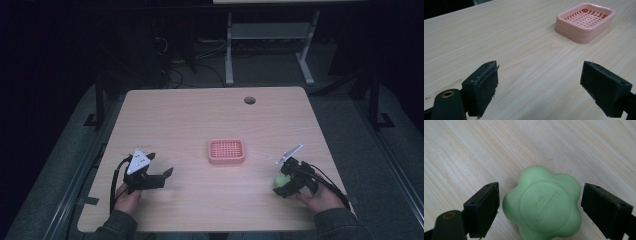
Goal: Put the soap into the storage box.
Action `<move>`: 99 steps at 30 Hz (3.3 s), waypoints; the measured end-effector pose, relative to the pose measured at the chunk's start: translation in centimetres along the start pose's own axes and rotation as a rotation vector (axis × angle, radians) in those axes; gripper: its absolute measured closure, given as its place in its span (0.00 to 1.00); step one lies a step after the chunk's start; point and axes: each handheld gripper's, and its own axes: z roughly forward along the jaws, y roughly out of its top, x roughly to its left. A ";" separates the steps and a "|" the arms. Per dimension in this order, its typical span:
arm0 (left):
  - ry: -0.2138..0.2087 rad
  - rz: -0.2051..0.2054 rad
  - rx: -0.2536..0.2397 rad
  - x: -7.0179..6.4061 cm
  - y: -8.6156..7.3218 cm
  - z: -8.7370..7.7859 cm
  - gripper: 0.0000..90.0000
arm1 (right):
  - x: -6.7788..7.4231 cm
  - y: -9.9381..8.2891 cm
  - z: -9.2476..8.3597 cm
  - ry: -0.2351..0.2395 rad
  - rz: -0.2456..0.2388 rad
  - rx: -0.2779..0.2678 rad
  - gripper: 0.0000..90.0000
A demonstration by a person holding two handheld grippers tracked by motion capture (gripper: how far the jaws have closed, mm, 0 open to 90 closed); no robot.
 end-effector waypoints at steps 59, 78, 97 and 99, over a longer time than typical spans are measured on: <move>0.003 -0.004 -0.012 0.0 0.0 -0.1 0.16 | 0.3 0.5 -0.3 -0.014 -0.033 0.046 0.29; -0.002 -0.012 -0.012 0.0 0.1 -0.2 0.16 | 1.0 4.8 -1.7 0.008 -0.112 0.044 0.29; -0.005 -0.023 -0.017 0.0 0.1 -0.2 0.16 | 1.6 9.2 -1.8 0.022 -0.183 0.044 0.29; -0.005 -0.024 -0.018 0.0 0.1 -0.2 0.16 | 1.6 9.5 -1.9 0.031 -0.181 0.038 0.29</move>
